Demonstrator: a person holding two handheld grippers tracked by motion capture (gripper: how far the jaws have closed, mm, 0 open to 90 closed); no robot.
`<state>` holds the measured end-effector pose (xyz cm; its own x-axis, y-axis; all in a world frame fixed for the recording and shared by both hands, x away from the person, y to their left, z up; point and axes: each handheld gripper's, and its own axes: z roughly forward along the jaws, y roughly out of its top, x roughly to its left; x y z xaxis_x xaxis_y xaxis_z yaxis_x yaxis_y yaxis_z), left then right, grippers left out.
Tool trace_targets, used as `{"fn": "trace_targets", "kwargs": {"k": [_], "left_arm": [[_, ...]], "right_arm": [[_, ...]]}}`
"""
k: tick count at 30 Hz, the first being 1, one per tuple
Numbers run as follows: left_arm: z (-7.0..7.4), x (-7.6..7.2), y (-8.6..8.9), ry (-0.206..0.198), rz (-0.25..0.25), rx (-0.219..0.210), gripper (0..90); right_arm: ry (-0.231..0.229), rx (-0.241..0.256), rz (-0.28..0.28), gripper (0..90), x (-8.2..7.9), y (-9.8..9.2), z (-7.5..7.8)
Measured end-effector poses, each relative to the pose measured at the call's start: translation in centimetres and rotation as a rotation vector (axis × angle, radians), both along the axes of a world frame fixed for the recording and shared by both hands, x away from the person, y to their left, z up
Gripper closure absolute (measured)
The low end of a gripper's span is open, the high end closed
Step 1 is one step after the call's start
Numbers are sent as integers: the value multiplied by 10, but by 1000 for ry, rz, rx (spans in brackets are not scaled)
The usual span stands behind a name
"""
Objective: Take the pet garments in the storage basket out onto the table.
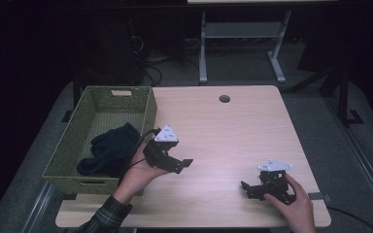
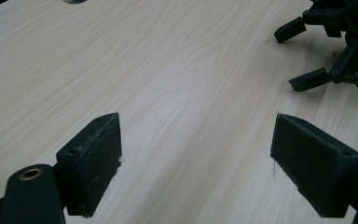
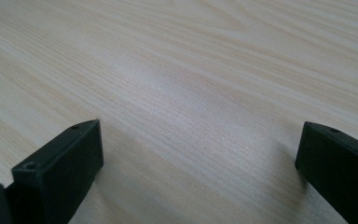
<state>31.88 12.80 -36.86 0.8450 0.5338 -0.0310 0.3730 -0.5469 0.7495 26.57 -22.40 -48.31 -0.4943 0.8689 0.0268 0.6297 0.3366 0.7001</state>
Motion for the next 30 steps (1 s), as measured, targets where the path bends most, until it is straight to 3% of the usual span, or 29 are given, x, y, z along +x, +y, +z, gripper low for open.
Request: {"fn": "trace_targets", "kwargs": {"k": [5,7,10,13,30], "left_arm": [[3,1,10,-3,16,-12,186],[4,1,12,5,26,-39,187],[6,1,14,0,20,-27,191],[9,2,18,6,34,-45,193],[13,3,31,-4,63,-48,196]], "right_arm": [[1,1,-1,4,0,0,0],[1,1,0,5,0,0,0],[1,2,0,5,0,0,0],[2,2,1,5,0,0,0],[3,1,4,5,0,-1,0]]}}
